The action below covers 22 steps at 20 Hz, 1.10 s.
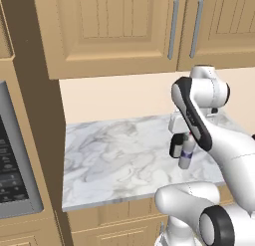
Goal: Place the drinks on the dining counter in a tight cluster.
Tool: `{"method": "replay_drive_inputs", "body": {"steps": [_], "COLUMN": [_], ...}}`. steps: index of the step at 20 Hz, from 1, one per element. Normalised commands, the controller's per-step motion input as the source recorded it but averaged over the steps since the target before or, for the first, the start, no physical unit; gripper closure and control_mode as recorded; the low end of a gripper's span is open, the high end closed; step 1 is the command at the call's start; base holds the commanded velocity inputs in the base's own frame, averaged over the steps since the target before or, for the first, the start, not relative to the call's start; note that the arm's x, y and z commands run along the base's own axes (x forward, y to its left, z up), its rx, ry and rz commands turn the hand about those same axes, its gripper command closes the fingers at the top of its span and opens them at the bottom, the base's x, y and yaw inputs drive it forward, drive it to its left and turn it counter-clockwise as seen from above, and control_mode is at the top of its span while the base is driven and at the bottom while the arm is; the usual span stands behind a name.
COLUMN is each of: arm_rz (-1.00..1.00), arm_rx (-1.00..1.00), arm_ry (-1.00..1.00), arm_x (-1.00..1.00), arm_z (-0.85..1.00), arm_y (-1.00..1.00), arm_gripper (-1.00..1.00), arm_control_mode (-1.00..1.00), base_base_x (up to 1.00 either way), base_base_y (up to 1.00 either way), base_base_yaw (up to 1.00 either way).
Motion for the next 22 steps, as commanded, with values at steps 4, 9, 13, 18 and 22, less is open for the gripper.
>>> {"method": "replay_drive_inputs", "body": {"steps": [4,9,13,18,22], "arm_rz": [-0.02,0.00,0.00,0.00,0.00], "arm_rx": [0.00,0.00,0.00,0.00,0.00], "arm_ry": [-0.17,-0.07,0.02,0.00,-0.01], "arm_x": [0.00,0.00,0.00,-0.03,-0.29], "arm_z": [-0.04,0.01,0.07,0.00,0.00], "arm_y": [0.00,0.00,0.00,0.00,0.00], "arm_gripper": [1.00,1.00,1.00,1.00,1.00], "arm_control_mode": [-1.00,-1.00,-1.00,-1.00,-1.00], "base_base_x": [0.00,0.00,0.00,0.00,0.00], "base_base_y": [0.00,0.00,0.00,0.00,0.00], "base_base_yaw": [0.00,0.00,0.00,0.00,0.00]}}
